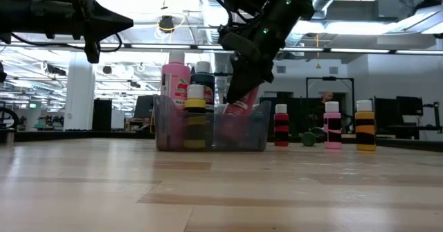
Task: Pick & Place Paint Supplies
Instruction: Adjust the large pink paint bottle in the black bin
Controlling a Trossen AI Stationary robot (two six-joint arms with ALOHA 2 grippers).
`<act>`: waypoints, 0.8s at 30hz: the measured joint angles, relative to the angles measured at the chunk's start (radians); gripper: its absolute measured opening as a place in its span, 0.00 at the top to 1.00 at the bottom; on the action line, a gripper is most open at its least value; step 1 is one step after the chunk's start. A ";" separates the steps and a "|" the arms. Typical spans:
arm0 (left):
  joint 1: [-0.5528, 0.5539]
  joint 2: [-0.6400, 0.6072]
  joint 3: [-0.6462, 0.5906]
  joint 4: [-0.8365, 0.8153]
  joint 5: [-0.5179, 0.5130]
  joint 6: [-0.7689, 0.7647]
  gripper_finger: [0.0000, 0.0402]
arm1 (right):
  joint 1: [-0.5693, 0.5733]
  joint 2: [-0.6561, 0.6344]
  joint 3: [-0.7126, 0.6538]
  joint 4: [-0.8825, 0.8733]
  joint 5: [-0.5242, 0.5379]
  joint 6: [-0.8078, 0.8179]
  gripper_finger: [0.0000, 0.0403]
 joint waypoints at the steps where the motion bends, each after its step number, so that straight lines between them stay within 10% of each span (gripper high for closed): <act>1: 0.000 0.000 0.000 0.001 0.000 0.000 0.99 | 0.003 0.000 0.000 0.000 0.000 -0.003 1.00; 24: 0.000 0.020 -0.001 0.010 0.000 0.000 0.99 | -0.008 0.096 0.005 -0.025 0.074 -0.033 1.00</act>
